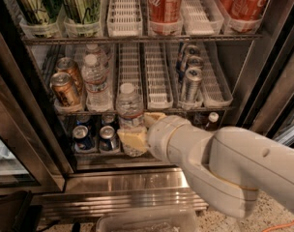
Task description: Pick water bottle from middle shelf of fridge
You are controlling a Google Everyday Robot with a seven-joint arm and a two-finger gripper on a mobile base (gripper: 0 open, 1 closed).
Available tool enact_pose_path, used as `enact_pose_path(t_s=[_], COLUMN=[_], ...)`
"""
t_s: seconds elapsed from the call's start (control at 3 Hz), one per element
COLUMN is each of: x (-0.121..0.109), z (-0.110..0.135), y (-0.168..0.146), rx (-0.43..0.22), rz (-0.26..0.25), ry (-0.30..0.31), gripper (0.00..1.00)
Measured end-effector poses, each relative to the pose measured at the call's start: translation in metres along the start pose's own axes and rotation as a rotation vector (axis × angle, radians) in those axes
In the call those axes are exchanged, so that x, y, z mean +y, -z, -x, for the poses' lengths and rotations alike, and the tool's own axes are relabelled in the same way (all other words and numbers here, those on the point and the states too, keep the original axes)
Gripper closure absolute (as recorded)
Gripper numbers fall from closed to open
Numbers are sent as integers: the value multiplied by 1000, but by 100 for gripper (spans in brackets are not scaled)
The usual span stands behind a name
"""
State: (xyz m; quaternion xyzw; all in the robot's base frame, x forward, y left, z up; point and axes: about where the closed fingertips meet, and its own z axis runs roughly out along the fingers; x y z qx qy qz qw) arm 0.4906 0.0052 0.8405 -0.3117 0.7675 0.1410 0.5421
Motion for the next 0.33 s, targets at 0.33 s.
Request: enact_pose_path(t_s=[0.33], x=[-16], z=[0], y=[6], rx=[-8], rz=[-11], ry=[-31], gripper=[100])
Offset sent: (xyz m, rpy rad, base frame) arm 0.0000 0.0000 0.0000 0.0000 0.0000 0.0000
